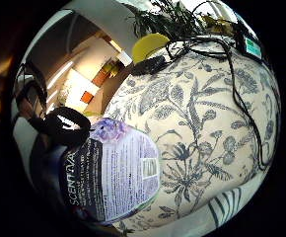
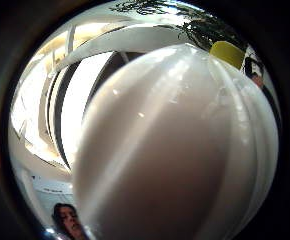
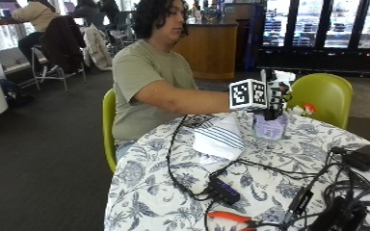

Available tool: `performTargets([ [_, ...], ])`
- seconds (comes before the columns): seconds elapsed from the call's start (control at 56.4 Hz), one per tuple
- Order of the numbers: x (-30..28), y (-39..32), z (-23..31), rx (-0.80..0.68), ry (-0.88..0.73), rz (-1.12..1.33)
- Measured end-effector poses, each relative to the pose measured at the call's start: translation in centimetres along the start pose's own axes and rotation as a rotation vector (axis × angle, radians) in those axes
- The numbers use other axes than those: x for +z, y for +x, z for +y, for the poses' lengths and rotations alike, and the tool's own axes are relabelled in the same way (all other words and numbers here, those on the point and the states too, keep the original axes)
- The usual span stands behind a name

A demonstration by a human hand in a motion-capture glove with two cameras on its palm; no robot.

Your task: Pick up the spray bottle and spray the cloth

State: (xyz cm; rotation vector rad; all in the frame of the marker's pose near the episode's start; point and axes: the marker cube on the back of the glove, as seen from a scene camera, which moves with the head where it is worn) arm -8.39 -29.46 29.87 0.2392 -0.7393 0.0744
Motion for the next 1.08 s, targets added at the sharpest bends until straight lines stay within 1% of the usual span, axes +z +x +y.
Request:
performTargets([
  [0.071, -0.1, 0.0, 0.0, 0.017, -0.016, -0.007],
  [0.124, -0.2, 0.0, 0.1, 0.046, -0.059, -0.019],
  [0.248, -1.0, -0.1, 1.5, 0.131, -0.273, -0.024],
  [0.319, -2.1, -0.1, 3.0, 0.168, -0.368, 0.045],
  [0.408, -5.2, 0.3, 4.0, 0.191, -0.442, 0.221],
  [0.586, -12.0, 0.1, 7.2, 0.076, -0.609, 0.502],
  [0.728, -17.1, -0.2, 10.6, 0.008, -0.678, 0.612],
  [0.958, -23.8, -0.5, 17.0, -0.058, -0.750, 0.781],
  [1.082, -25.2, -0.7, 19.3, -0.089, -0.746, 0.837],
])
